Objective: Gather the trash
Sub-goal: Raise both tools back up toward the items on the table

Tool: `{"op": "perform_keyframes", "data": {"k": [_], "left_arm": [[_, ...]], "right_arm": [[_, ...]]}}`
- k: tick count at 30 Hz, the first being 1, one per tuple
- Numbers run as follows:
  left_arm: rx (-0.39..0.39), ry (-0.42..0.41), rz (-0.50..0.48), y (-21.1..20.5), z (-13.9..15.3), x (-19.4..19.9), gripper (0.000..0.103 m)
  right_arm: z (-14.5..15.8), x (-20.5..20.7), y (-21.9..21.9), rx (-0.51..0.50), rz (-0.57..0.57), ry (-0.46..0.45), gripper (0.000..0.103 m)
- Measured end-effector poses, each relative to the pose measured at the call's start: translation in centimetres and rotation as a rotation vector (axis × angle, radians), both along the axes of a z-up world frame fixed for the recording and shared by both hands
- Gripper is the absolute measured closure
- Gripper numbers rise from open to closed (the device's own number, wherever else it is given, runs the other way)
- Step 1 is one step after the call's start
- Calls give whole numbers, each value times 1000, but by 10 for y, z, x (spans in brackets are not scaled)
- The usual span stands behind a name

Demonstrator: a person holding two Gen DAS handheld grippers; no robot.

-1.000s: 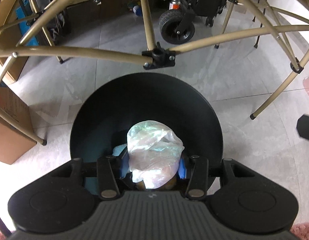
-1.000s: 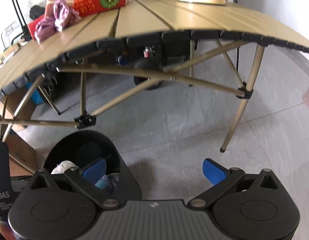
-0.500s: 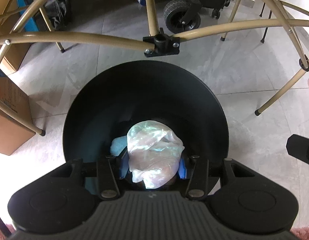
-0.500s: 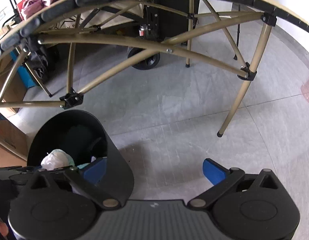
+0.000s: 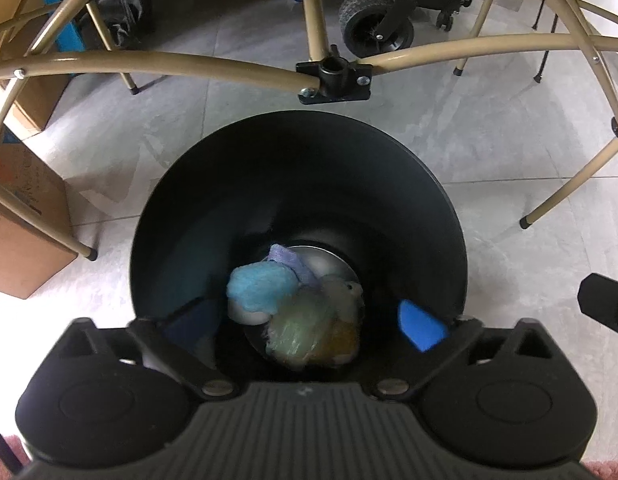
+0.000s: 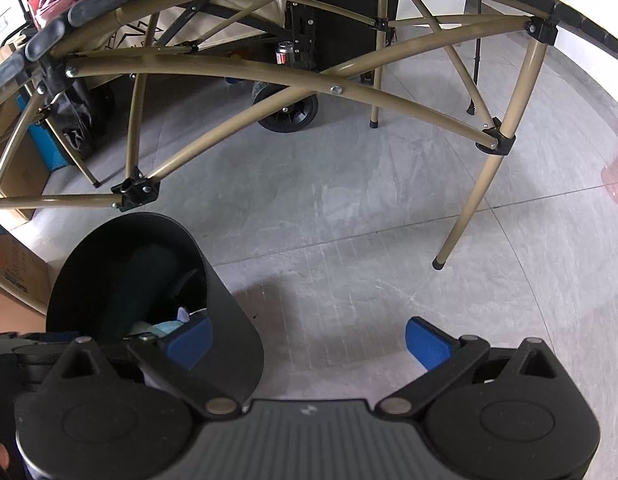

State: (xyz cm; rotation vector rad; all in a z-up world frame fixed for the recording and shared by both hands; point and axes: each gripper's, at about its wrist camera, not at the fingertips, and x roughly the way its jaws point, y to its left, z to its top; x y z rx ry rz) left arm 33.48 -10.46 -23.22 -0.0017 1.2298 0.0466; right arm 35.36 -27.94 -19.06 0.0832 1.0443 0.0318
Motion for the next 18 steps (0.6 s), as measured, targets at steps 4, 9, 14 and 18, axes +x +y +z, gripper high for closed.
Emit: {"op": "perform_keyframes", "data": {"k": [4, 9, 14, 18], "left_arm": [[22, 9, -1, -1, 1, 1, 0], [25, 5, -2, 2, 2, 0, 0], [29, 1, 2, 2, 2, 0, 0], [22, -16, -2, 3, 8, -3, 0]], "right_arm": [[0, 1, 0, 1, 1, -6, 0], [0, 1, 1, -1, 6, -8, 0], [1, 1, 3, -3, 9, -11, 0], [4, 0, 4, -3, 11, -23, 0]]}}
